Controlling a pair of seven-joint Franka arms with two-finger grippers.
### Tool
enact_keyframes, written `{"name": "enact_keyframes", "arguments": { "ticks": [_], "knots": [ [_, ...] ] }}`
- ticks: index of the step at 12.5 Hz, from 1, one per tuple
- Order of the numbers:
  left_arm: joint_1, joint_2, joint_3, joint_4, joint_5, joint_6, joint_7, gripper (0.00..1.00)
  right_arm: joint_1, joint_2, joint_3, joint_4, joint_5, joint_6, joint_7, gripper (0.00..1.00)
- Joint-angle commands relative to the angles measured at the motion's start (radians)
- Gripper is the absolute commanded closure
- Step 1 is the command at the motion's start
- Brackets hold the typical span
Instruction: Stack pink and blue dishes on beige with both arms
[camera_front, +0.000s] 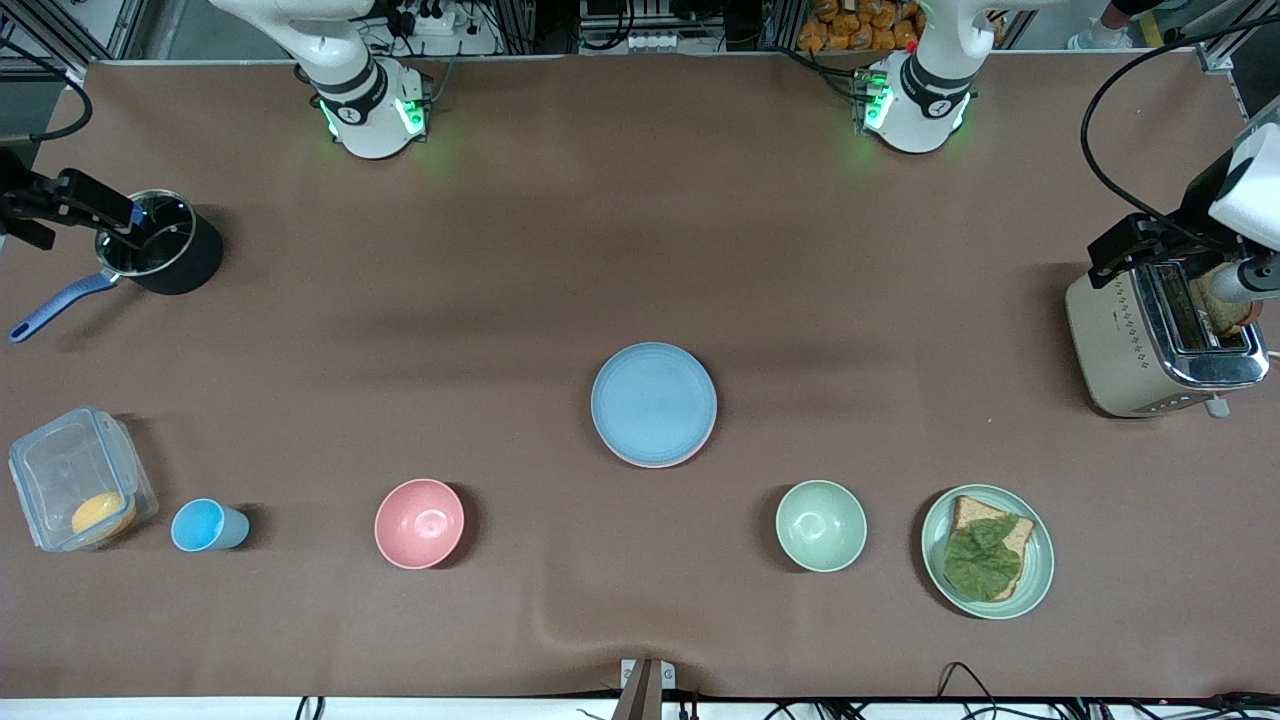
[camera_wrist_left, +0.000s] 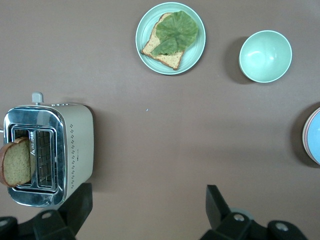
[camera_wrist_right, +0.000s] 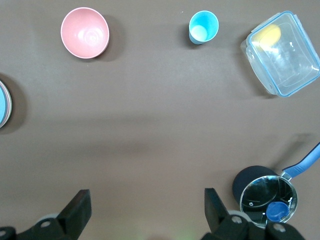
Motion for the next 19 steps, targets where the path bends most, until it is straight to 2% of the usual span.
{"name": "enact_keyframes", "arguments": {
  "ticks": [1,19],
  "knots": [
    [-0.001,-0.002,-0.003,0.003,-0.01,0.005,0.001,0.0,0.003,-0.005,0.008,0.005,-0.016,-0.005,0.032,0.0],
    [0.0,-0.003,-0.001,0.008,0.003,-0.004,0.002,0.0,0.004,-0.004,0.006,0.001,-0.014,0.016,0.018,0.0]
  ]
}}
